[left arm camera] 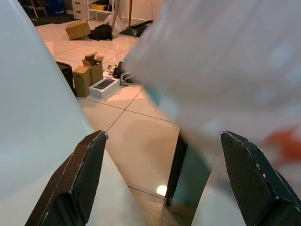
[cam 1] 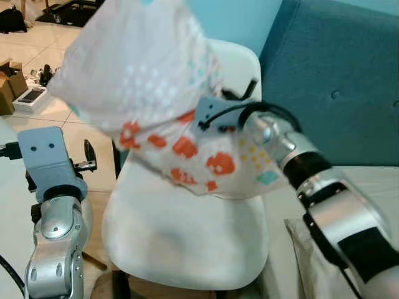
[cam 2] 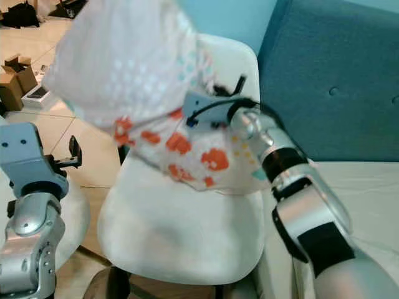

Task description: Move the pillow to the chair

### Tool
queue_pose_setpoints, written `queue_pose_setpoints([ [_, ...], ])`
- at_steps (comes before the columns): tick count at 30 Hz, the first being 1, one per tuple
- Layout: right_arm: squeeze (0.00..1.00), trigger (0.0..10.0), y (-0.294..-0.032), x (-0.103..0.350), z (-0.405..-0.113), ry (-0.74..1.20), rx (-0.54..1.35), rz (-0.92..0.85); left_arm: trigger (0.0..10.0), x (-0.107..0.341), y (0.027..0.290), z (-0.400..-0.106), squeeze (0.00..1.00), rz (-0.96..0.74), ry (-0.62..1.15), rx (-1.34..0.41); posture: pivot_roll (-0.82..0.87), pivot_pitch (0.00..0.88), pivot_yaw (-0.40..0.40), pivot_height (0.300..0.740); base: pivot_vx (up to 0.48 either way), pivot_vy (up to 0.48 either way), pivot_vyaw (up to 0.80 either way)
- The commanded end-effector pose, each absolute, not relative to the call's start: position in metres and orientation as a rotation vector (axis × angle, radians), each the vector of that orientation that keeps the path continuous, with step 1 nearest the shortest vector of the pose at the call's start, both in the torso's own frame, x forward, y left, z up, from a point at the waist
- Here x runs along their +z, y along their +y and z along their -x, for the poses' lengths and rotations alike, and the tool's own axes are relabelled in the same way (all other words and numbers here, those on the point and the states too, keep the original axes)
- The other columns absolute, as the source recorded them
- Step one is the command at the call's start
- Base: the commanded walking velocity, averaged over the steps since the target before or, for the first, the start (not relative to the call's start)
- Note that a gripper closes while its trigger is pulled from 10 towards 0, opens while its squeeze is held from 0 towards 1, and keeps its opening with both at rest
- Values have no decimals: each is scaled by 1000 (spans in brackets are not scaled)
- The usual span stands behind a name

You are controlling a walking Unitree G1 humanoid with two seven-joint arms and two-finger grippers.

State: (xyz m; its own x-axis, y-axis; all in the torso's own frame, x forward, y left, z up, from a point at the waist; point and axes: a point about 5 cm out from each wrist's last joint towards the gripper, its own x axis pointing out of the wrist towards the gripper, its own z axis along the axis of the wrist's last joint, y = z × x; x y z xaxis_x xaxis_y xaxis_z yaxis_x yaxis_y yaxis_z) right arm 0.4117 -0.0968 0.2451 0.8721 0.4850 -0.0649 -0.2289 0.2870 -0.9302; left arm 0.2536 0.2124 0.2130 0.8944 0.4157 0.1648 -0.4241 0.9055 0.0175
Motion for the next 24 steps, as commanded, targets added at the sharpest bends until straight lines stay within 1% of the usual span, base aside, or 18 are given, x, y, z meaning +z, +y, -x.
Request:
queue_pose_setpoints([
  [1, 0, 10000, -108, 236, -412, -166, 507, 1141, 10000, 212, 212, -254, 0, -45, -162, 434, 24, 89, -202, 490, 0, 0, 0],
  [3, 0, 10000, -95, 220, -403, -53, 733, 933, 10000, 213, 212, -255, 0, -42, -166, 436, 15, 85, -203, 490, 0, 0, 0],
  [4, 0, 10000, -95, 220, -403, -53, 733, 933, 10000, 213, 212, -255, 0, -42, -166, 436, 15, 85, -203, 490, 0, 0, 0],
  [6, 0, 10000, -88, 210, -392, 30, 915, 806, 10000, 213, 212, -256, 0, -40, -168, 436, 12, 82, -205, 490, 0, 0, 0],
  [7, 0, 10000, -88, 210, -392, 30, 915, 806, 10000, 213, 212, -256, 0, -40, -168, 436, 12, 82, -205, 490, 0, 0, 0],
  [8, 0, 10000, -87, 207, -388, 59, 974, 782, 10000, 213, 212, -256, 0, -39, -169, 436, 12, 80, -205, 490, 0, 0, 0],
  [9, 0, 10000, -87, 207, -388, 59, 974, 782, 10000, 213, 212, -256, 0, -39, -169, 436, 12, 80, -205, 490, 0, 0, 0],
  [13, 0, 10000, -91, 192, -372, 206, 1160, 744, 10000, 212, 211, -256, 0, -37, -169, 436, 12, 73, -206, 490, 0, 0, 0],
  [15, 0, 10000, -91, 192, -372, 206, 1160, 744, 10000, 212, 211, -256, 0, -37, -169, 436, 12, 73, -206, 490, 0, 0, 0],
  [16, 459, 10000, -96, 189, -370, 247, 1170, 755, 10000, 211, 211, -256, 0, -37, -167, 437, 11, 71, -207, 490, 0, 0, 0],
  [17, 1000, 10000, -102, 185, -370, 291, 1164, 754, 10000, 210, 211, -256, 0, -38, -164, 437, 11, 71, -207, 490, 0, 0, 0],
  [18, 1000, 10000, -111, 180, -371, 337, 1133, 750, 10000, 209, 212, -255, 0, -38, -159, 437, 8, 67, -206, 490, 0, 0, 0],
  [19, 1000, 10000, -111, 180, -371, 337, 1133, 750, 10000, 209, 212, -255, 0, -38, -159, 437, 8, 67, -206, 490, 0, 0, 0],
  [21, 1000, 10000, -123, 177, -369, 400, 1114, 722, 10000, 207, 212, -255, 0, -37, -153, 437, 8, 65, -207, 490, 0, 0, 0],
  [22, 1000, 10000, -123, 177, -369, 400, 1114, 722, 10000, 207, 212, -255, 0, -37, -153, 437, 8, 65, -207, 490, 0, 0, 0],
  [24, 1000, 10000, -131, 177, -362, 433, 1148, 697, 10000, 206, 212, -254, 0, -38, -147, 437, 9, 64, -208, 490, 0, 0, 0],
])
